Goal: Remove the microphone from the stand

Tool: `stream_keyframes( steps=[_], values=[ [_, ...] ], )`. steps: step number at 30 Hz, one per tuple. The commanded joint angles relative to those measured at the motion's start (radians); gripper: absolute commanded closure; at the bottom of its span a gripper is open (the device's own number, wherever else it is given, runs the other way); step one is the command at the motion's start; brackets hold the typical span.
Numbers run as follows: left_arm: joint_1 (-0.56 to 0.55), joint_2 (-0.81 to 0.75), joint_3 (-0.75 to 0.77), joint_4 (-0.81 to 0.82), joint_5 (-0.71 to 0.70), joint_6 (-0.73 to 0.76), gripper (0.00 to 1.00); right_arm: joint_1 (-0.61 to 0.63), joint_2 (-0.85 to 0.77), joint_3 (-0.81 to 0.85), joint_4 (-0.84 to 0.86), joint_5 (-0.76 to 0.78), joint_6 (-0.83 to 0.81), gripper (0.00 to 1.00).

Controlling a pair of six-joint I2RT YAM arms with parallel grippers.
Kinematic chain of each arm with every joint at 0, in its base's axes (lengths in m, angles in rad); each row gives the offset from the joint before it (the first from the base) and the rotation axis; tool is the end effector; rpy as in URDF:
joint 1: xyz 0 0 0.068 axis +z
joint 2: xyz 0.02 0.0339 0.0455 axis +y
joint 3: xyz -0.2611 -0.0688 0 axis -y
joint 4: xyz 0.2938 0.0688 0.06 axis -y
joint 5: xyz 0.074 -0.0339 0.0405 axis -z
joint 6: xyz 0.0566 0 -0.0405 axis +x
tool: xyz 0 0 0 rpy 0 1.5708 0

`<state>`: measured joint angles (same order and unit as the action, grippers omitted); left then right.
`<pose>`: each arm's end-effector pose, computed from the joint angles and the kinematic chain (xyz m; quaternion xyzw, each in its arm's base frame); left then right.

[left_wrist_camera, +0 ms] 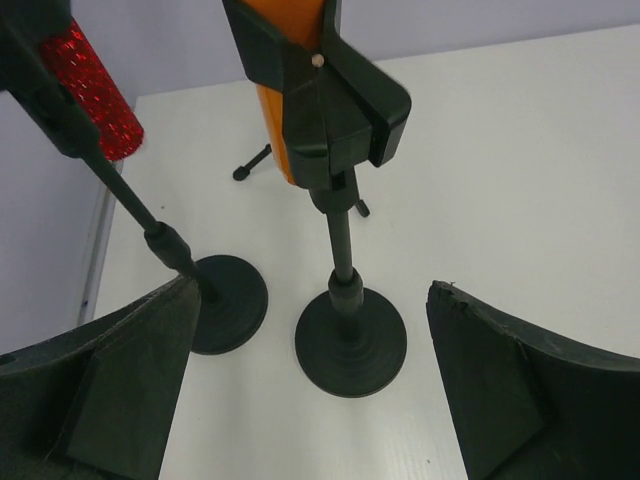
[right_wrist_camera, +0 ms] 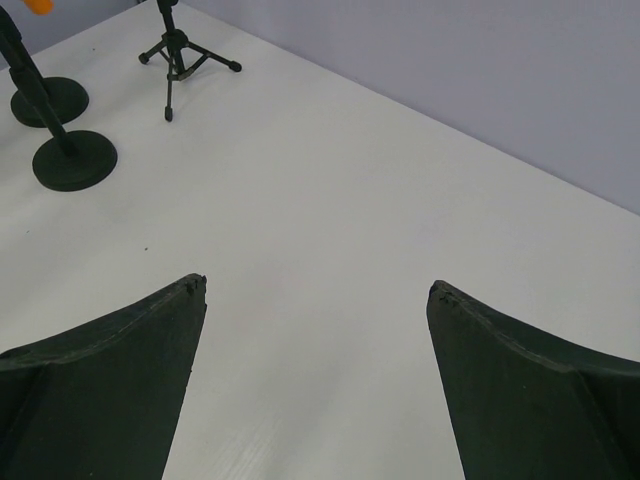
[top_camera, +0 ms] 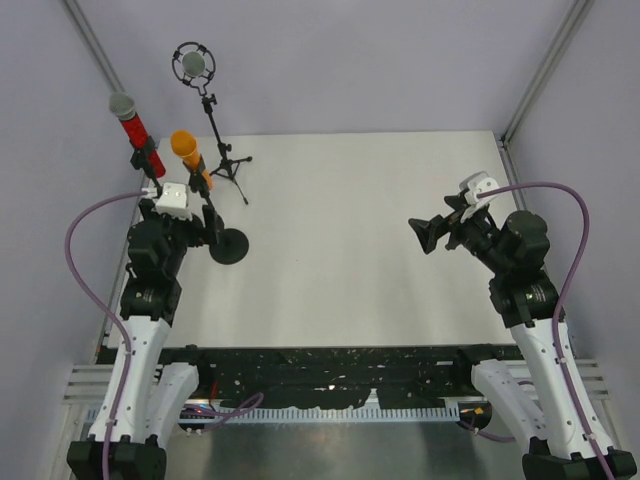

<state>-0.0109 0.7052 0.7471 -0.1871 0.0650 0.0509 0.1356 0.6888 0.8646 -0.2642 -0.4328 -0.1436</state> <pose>0.2413 -0.0063 0.3361 0.0446 0.7551 -0.0115 0.6540 0.2168 0.0535 0.3788 -0.2438 0.6933 0.1557 0.6601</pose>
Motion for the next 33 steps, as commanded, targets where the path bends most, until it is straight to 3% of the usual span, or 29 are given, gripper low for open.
stream_keyframes(
  steps=[1, 4, 8, 16, 28, 33],
  values=[
    [0.006, 0.063, -0.116, 0.377, 0.010, -0.017, 0.00, -0.001, 0.003, -0.018, 0.115, -0.024, 0.004, 0.05],
    [0.006, 0.109, -0.201, 0.564, -0.001, -0.014, 0.00, -0.001, 0.005, -0.036, 0.123, -0.021, -0.002, 0.05],
    [0.006, 0.157, -0.241, 0.659, -0.037, -0.032, 0.03, -0.002, 0.002, -0.047, 0.125, -0.015, -0.014, 0.05],
    [0.006, 0.221, -0.328, 0.888, -0.094, -0.092, 0.22, -0.002, 0.012, -0.053, 0.131, -0.017, -0.017, 0.05],
    [0.006, 0.298, -0.334, 0.985, -0.105, -0.146, 0.31, -0.011, 0.005, -0.067, 0.134, -0.021, -0.024, 0.05],
    [0.006, 0.320, -0.341, 1.011, -0.085, -0.157, 0.44, -0.016, 0.005, -0.070, 0.137, -0.023, -0.024, 0.05]
  ],
)
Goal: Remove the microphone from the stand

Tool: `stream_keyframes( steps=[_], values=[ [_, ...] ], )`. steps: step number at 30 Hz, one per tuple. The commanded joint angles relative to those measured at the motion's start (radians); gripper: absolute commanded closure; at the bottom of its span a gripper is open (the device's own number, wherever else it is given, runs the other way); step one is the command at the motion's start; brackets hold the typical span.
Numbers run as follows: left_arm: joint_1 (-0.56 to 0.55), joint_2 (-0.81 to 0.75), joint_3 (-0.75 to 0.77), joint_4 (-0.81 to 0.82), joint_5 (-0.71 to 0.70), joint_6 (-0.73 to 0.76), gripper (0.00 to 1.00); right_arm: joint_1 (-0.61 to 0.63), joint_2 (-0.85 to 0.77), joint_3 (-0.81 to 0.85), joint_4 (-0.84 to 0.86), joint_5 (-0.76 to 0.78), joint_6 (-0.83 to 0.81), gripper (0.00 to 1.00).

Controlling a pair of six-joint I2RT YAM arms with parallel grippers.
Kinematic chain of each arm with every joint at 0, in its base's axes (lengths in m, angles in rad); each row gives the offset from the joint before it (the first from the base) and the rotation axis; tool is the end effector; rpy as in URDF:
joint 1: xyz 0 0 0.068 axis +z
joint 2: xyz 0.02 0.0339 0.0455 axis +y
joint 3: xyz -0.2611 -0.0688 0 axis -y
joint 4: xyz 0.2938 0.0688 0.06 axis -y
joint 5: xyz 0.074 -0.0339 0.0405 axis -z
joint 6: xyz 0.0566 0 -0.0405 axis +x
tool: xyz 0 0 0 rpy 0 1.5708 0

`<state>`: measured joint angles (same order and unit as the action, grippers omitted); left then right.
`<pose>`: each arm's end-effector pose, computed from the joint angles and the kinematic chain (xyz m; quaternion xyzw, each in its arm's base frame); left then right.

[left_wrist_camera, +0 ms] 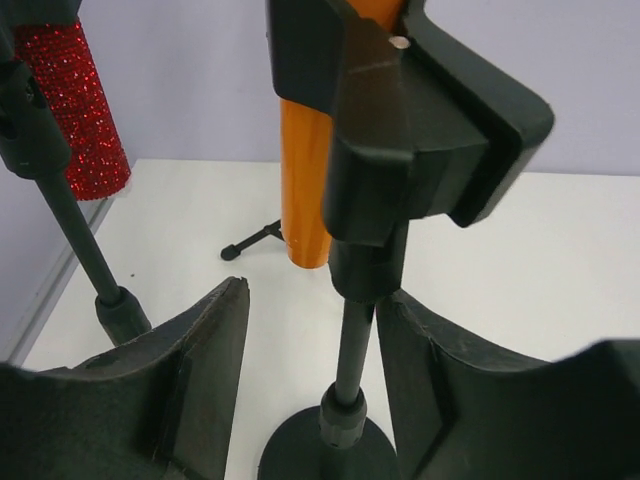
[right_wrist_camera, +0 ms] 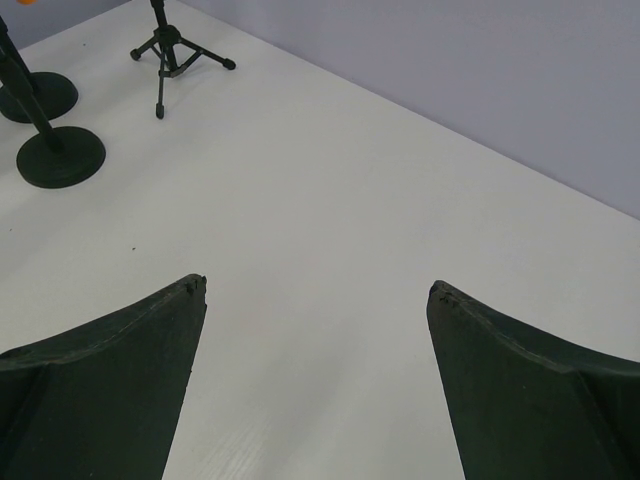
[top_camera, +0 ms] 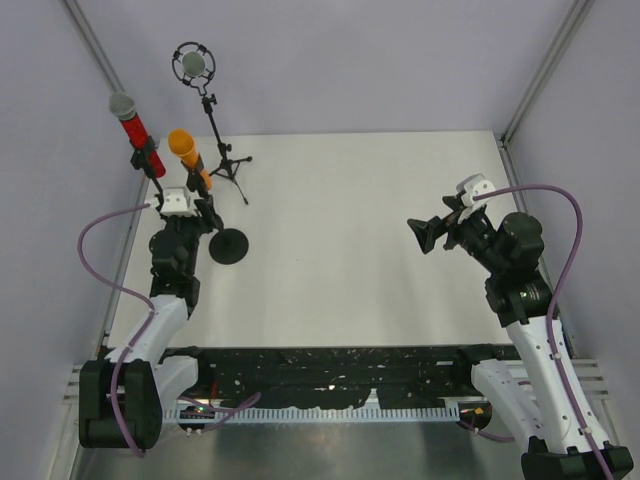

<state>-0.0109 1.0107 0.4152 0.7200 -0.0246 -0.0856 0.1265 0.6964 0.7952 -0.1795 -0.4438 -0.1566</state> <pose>0.2877 -0.0017 0.2358 -0.0339 0.6609 -0.0280 0.7492 0.2259 0.0532 0.3596 -0.2489 0.6888 0.1518 0.6637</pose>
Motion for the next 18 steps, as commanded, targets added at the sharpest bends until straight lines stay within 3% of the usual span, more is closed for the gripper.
stream_keyframes(
  steps=[1, 5, 14, 18],
  values=[
    [0.006, 0.020, -0.009, 0.107, 0.008, -0.022, 0.49, -0.008, 0.000, -0.002, 0.052, -0.010, -0.011, 0.05],
    [0.006, 0.035, -0.010, 0.124, 0.020, -0.023, 0.58, -0.008, 0.002, -0.005, 0.054, -0.012, -0.011, 0.05],
    [0.006, 0.032, -0.012, 0.130, 0.121, -0.023, 0.91, -0.011, 0.003, -0.008, 0.057, -0.013, -0.012, 0.05],
    [0.006, 0.029, -0.013, 0.131, 0.158, -0.022, 0.99, -0.013, 0.005, -0.008, 0.057, -0.012, -0.012, 0.05]
  ],
)
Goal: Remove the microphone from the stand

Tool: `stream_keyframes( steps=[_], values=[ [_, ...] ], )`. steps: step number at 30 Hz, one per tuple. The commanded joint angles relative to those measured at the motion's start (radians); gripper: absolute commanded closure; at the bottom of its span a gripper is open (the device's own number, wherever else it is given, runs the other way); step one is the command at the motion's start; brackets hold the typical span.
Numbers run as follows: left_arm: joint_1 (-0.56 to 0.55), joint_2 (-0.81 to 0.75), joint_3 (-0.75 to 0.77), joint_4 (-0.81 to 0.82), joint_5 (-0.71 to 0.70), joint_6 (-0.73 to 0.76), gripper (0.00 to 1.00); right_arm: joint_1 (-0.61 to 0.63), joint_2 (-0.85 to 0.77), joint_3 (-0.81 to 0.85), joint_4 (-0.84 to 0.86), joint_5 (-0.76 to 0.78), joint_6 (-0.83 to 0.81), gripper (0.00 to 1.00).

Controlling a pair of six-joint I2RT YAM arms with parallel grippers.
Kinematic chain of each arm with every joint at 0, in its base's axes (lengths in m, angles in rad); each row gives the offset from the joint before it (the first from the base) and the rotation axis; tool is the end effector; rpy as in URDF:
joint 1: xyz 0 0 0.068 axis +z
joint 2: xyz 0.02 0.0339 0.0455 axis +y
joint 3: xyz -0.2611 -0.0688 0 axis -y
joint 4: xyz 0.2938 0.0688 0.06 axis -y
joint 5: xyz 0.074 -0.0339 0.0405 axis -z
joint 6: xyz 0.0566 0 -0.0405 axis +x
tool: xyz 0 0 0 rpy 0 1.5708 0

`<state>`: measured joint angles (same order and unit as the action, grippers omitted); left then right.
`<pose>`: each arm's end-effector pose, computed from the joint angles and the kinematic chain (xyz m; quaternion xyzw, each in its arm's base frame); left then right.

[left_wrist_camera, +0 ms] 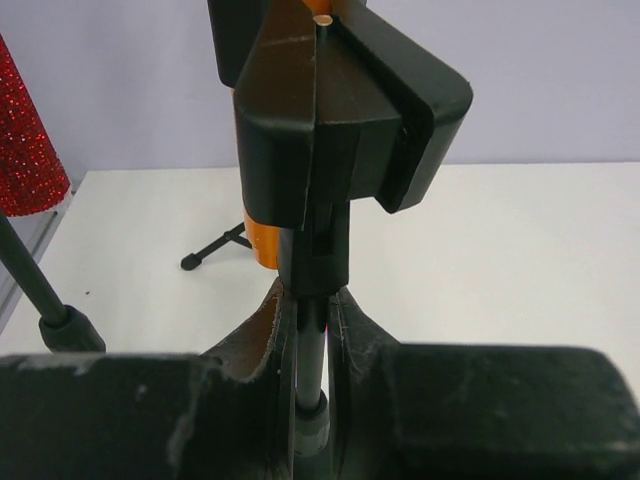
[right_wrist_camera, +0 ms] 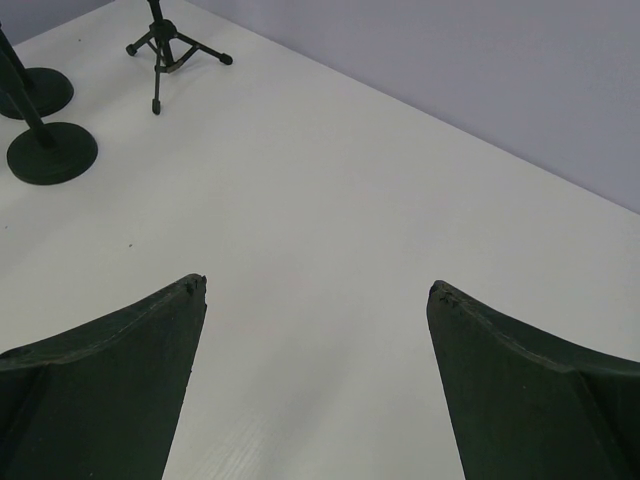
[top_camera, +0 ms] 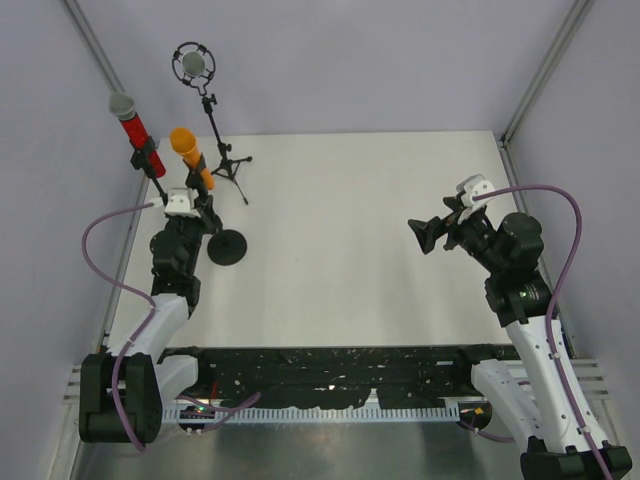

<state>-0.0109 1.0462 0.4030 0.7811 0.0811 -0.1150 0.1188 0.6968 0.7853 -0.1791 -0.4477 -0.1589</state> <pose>0.2894 -0.0077 0.2292 -0.0036 0.6569 -0.0740 0.7504 0.2271 0.0518 0.3555 -0.2479 0.6923 0.1507 0.6607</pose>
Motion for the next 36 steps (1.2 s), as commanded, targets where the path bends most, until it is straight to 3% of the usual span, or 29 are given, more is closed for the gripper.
stream_keyframes(
  steps=[1, 8, 18, 29, 36],
  values=[
    [0.006, -0.005, -0.003, 0.072, 0.062, 0.008, 1.00, -0.008, 0.004, 0.002, 0.055, -0.009, -0.010, 0.05],
    [0.006, -0.035, -0.012, 0.079, 0.152, 0.002, 1.00, -0.007, 0.001, -0.001, 0.055, -0.011, -0.011, 0.05],
    [-0.015, -0.072, 0.019, 0.079, 0.463, -0.064, 1.00, -0.007, 0.013, 0.017, 0.052, -0.032, -0.013, 0.05],
    [-0.253, -0.032, 0.123, 0.058, 0.692, -0.052, 1.00, -0.007, 0.067, 0.167, -0.091, -0.201, -0.077, 0.05],
    [-0.409, 0.063, 0.154, 0.276, 0.781, -0.138, 1.00, -0.005, 0.081, 0.284, -0.187, -0.301, -0.139, 0.05]
  ],
)
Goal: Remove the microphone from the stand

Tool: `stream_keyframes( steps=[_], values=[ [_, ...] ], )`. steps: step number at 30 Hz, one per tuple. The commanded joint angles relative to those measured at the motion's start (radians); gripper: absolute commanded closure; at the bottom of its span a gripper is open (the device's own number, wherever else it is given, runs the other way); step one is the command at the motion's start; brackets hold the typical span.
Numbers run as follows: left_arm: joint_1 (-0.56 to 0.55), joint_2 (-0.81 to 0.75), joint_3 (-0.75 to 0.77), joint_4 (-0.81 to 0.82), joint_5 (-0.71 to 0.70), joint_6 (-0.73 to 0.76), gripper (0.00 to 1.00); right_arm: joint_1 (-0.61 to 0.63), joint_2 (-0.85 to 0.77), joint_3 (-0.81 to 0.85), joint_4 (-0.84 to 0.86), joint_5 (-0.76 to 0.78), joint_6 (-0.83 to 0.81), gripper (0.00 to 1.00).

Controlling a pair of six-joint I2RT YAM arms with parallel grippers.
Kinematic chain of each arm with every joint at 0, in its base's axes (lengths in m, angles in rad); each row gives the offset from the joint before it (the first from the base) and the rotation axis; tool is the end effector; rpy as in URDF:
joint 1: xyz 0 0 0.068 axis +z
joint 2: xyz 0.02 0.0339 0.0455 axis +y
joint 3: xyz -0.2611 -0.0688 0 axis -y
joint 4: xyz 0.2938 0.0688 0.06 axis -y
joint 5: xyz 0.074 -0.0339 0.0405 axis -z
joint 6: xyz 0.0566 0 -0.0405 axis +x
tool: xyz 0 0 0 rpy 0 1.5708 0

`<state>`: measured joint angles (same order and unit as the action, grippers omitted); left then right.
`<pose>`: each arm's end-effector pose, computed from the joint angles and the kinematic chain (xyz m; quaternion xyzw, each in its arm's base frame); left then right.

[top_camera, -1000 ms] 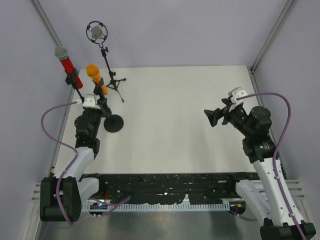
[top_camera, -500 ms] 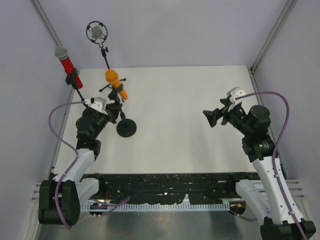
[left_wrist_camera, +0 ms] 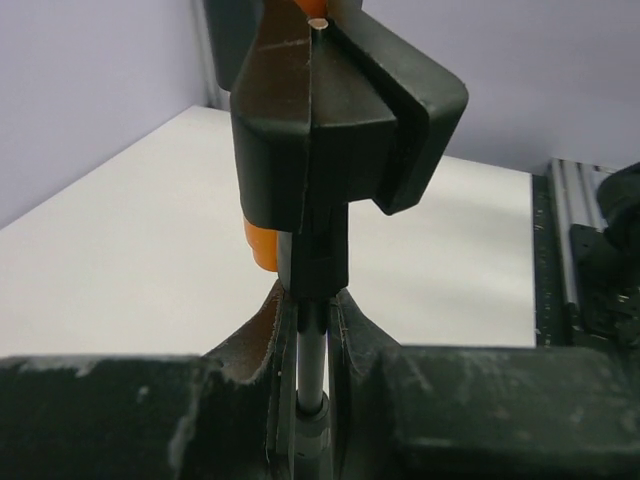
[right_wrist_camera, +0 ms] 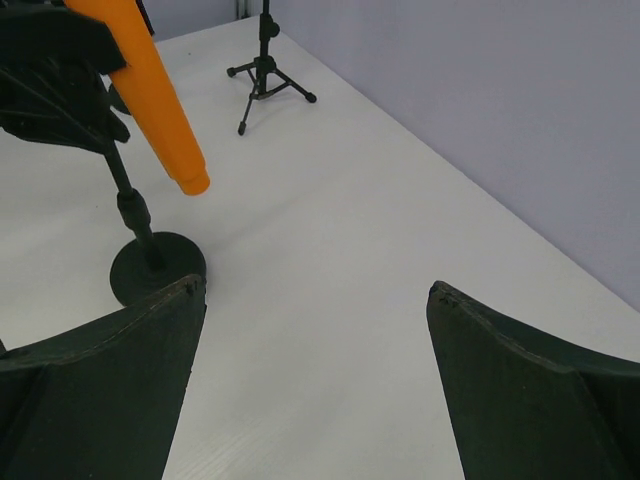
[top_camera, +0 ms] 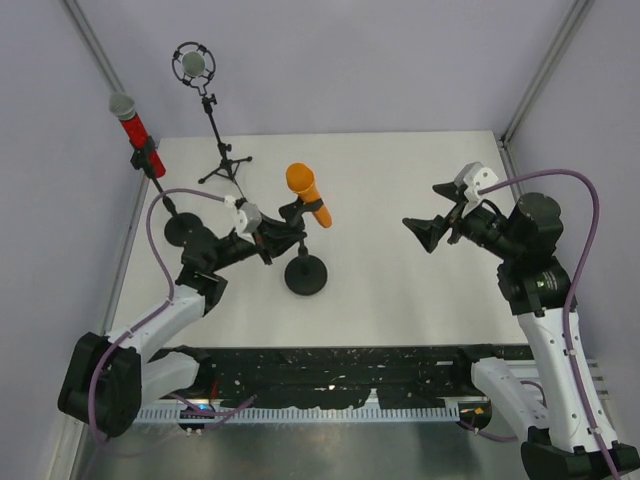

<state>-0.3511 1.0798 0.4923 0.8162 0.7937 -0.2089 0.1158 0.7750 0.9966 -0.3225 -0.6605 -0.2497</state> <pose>0.2541 -0.1361 0.2566 0.3427 0.5505 -0.4306 0.6278 0.2195 0.0605 0.4073 -0.3414 0.6506 0.1976 0.6490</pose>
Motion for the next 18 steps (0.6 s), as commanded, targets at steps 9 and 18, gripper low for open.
stream_keyframes(
  steps=[9, 18],
  values=[
    [-0.186, 0.186, 0.091, 0.498, 0.130, -0.179, 1.00, -0.004, 0.003, 0.096, -0.118, -0.157, -0.075, 0.05],
    [-0.236, 0.232, 0.023, 0.498, 0.114, -0.061, 1.00, -0.002, 0.004, 0.108, -0.125, -0.191, -0.068, 0.05]
  ],
)
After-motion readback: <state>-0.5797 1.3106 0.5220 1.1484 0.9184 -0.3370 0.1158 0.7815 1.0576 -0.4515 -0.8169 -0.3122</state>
